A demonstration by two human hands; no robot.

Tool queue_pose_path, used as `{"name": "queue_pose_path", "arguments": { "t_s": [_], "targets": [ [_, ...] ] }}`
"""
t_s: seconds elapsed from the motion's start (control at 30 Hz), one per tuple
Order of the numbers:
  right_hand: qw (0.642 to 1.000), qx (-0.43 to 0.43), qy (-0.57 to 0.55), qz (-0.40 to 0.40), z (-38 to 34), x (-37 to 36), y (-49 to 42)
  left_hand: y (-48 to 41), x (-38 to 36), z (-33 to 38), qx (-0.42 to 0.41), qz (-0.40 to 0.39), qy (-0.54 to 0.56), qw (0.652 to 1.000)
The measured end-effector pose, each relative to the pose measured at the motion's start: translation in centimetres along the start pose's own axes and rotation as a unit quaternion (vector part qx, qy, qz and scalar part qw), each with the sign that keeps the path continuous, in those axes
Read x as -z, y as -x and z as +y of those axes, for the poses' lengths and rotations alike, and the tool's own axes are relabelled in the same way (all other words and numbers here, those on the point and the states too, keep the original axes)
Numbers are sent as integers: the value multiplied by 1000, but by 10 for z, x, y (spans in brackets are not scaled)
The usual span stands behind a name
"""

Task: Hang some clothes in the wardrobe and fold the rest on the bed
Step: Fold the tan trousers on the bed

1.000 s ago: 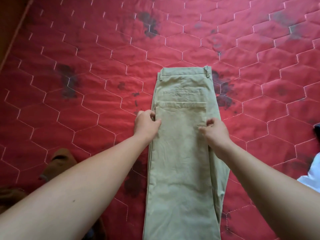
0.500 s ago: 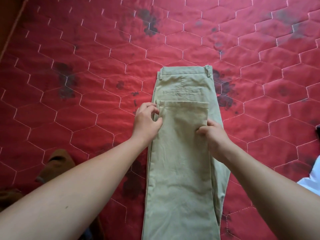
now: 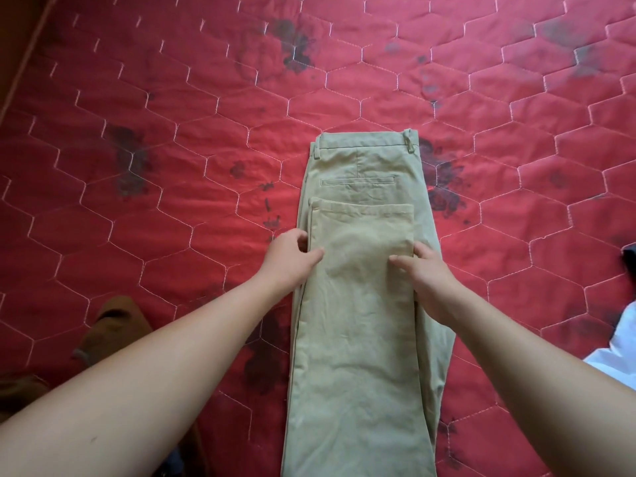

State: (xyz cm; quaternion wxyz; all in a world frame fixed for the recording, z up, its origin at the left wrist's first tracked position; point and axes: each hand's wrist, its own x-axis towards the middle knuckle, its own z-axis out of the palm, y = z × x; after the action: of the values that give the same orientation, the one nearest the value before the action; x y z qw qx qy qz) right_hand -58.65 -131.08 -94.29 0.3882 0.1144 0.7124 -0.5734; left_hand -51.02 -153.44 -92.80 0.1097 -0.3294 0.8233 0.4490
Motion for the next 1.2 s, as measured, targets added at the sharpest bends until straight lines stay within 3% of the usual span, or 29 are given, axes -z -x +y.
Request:
{"name": "queue_pose_path", "arguments": {
  "t_s": [0.07, 0.2, 0.43, 0.53, 0.7, 0.83, 0.97, 1.0, 1.07, 1.2],
  "targets": [
    [1000, 0, 5, 12, -2, -3, 0, -1, 0, 4, 8, -12, -37, 999],
    [998, 11, 18, 55, -8, -5, 5, 1, 2, 4, 25, 11, 31, 999],
    [991, 117, -28, 53, -94, 1, -31, -51, 38, 53, -64, 53, 135, 987],
    [997, 73, -24, 18, -105, 3, -46, -67, 40, 53, -40, 31, 81, 995],
    [996, 11, 31, 85, -31, 3, -10, -5, 8, -5, 8, 1, 56, 998],
    [974, -6, 205, 93, 37, 8, 63, 63, -16, -49, 40, 40, 5, 998],
    [909, -16, 390, 146, 91, 9, 126, 130, -33, -81, 84, -12, -8, 996],
    [907, -33, 387, 165, 98, 8, 133, 140, -32, -85, 83, -26, -6, 996],
    [944, -68, 276, 168, 101, 5, 141, 147, -26, -90, 56, -50, -6, 997],
    [987, -61, 138, 61, 94, 8, 149, 154, -9, -86, 25, -127, 62, 990]
  ]
}}
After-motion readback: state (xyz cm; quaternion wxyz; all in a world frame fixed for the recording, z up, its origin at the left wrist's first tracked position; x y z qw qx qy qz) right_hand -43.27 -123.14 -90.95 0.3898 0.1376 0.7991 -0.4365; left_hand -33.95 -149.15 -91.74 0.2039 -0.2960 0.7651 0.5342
